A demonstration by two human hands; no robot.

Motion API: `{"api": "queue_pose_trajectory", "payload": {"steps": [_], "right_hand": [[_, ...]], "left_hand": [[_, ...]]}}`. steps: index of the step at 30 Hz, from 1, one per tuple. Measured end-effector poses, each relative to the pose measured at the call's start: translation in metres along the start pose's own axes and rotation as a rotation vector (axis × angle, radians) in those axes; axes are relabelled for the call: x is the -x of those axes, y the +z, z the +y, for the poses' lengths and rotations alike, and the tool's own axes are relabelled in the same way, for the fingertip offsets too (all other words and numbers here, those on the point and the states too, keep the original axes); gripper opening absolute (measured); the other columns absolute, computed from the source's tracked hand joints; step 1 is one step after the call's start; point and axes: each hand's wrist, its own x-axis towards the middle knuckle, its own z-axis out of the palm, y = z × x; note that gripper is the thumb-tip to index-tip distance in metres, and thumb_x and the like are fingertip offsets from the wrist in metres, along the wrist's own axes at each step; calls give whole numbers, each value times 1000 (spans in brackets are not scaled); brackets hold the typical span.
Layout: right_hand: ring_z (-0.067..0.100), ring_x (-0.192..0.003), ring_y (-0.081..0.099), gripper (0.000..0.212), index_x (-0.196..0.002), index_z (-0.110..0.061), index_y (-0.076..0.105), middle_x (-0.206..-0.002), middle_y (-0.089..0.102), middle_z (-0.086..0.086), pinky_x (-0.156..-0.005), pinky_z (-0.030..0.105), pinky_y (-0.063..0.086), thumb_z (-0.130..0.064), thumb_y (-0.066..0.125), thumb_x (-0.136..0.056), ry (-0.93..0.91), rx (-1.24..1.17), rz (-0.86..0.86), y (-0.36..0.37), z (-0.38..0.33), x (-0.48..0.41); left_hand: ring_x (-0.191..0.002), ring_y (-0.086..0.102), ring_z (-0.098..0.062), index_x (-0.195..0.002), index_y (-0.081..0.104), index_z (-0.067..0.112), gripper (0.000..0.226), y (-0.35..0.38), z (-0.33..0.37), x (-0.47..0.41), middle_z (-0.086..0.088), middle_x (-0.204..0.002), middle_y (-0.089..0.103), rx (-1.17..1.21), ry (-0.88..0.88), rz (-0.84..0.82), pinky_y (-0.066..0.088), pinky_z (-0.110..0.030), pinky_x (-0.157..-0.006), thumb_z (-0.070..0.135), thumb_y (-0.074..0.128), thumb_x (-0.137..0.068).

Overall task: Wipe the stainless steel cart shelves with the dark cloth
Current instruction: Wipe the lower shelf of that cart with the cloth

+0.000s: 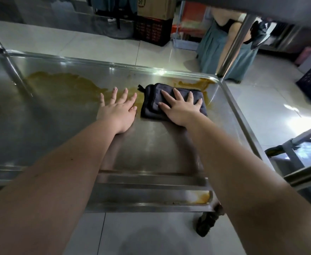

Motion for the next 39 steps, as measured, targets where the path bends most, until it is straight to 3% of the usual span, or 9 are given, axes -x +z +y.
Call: {"api": "queue_pose_trajectory", "payload": {"steps": [8,10,14,20,25,29,39], "right_hand": [[38,-144,-30,61,-139,-60,-29,-157,-32,-15,-115,63,-12,-70,9,-92,-142,88,-134,32,3,177],[39,-145,-28,60,-137,-62,-29,-158,-31,-16,-115,64,-12,-70,9,-92,-132,102,-86,33,6,168],[40,-149,-12,58,-144,-64,-8,-164,-11,-16,-115,65,-8,-72,15,-92,-34,59,62,23,5,81],[43,-147,-18,62,-147,-61,0,-165,-10,-12,-107,73,-13,-77,19,-90,115,5,-26,-10,-25,-36],[46,-145,-19,80,-145,-65,-2,-165,-10,-8,-98,78,-20,-95,14,-72,137,-39,27,-8,-43,-43],[44,-147,-16,76,-145,-64,3,-165,-6,-9,-102,77,-16,-93,17,-76,120,-18,33,-7,-31,-43],[39,-150,-10,71,-148,-61,2,-165,-5,-12,-113,69,-9,-87,16,-83,263,13,11,-21,96,-22]], "left_hand": [[-151,-16,-22,-155,-4,41,53,-2,-1,8,9,-164,-12,29,-1,-5,-11,-57,-118,44,10,-104],[-151,-15,-21,-156,-4,39,53,-1,-3,9,8,-164,-12,28,7,6,-10,-56,-119,43,10,-105],[-151,-16,-21,-156,-8,36,54,1,-5,11,6,-164,-14,18,11,13,-9,-56,-119,42,10,-105],[-149,-21,-24,-156,-7,35,55,1,-4,12,6,-163,-16,11,-4,22,-11,-56,-119,44,8,-105],[-150,-18,-25,-156,-3,36,55,0,-4,13,7,-164,-15,8,-17,23,-10,-57,-119,47,10,-104],[-151,-15,-23,-154,-4,44,53,-2,-5,13,11,-163,-16,29,-38,-5,-9,-61,-117,50,10,-103],[-152,-12,-24,-154,-3,45,53,1,-1,14,12,-164,-12,12,-41,15,-9,-61,-117,50,9,-103]]}}
